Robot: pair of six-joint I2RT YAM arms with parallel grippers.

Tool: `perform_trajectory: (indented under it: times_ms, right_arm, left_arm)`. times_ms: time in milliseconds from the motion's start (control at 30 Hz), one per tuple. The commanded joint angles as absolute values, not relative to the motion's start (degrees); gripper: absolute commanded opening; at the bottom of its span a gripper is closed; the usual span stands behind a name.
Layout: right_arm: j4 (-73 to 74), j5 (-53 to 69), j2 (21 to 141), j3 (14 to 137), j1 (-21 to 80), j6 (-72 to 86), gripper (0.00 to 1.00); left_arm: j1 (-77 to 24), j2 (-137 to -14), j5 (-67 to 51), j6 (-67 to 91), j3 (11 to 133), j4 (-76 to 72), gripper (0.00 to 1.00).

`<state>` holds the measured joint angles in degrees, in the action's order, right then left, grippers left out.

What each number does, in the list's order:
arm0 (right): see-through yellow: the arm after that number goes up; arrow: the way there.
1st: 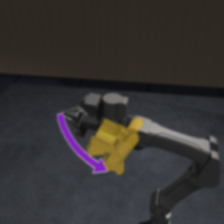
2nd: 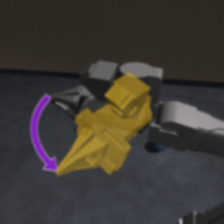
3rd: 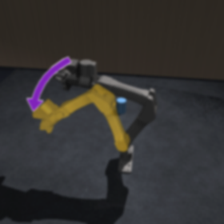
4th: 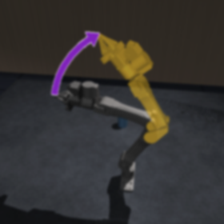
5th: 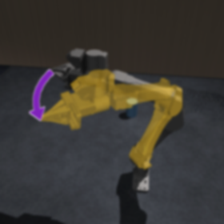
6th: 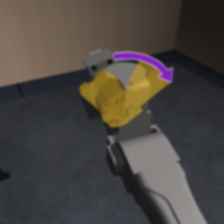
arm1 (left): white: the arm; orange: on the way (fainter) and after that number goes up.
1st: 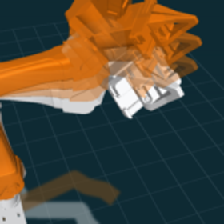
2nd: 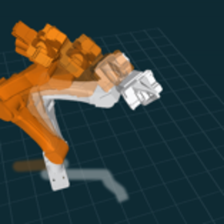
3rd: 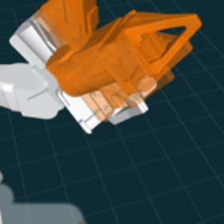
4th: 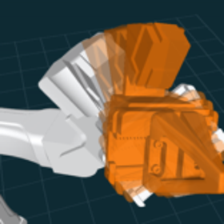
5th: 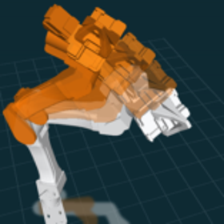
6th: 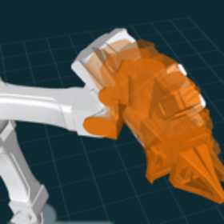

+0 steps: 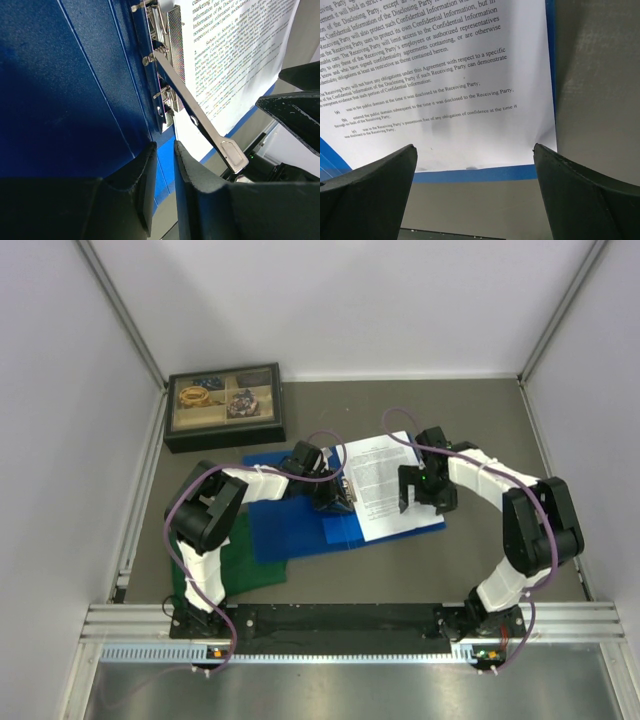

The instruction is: Put the files into the folder

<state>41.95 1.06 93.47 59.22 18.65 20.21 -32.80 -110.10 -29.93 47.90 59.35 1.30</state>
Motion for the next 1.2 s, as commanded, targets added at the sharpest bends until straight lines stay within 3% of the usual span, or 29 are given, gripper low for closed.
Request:
perform_trajectory:
  times_ms: [0,233,300,433,500,867,933,1000,1167]
  right_arm:
    - [40.4,2.3,93.6,59.6,19.0,21.5,0.99]
    - [41.0,4.9,90.1,64.2,19.1,26.2,0.99]
    - [40.4,6.8,90.1,65.6,19.7,30.0,0.95]
    - [34.7,14.4,89.8,67.1,22.0,40.9,0.87]
    - [32.0,16.4,90.2,68.0,22.8,44.4,0.83]
    - [22.1,23.5,98.4,71.8,29.2,61.3,0.68]
    - [20.3,23.9,99.7,71.5,30.1,63.6,0.63]
    - [18.6,24.4,100.8,70.1,30.8,66.1,0.51]
    - [17.5,22.7,101.3,69.2,31.5,67.3,0.39]
  left_arm:
    - [-33.4,-110.8,-25.5,45.8,57.3,4.4,0.26]
    - [-33.4,-108.9,-25.6,46.1,56.9,3.8,0.26]
    - [-33.4,-107.6,-25.9,45.9,56.6,3.0,0.27]
    - [-33.4,-101.7,-26.3,44.7,57.0,3.6,0.46]
    - [-32.9,-99.8,-26.4,43.9,57.5,4.5,0.48]
    - [-24.9,-84.2,-21.9,42.2,54.8,7.8,0.40]
    - [-23.8,-82.6,-21.7,42.5,53.4,7.6,0.40]
    - [-23.0,-82.3,-21.8,42.4,53.0,7.5,0.40]
    - [-22.2,-83.2,-22.9,41.9,53.4,7.6,0.40]
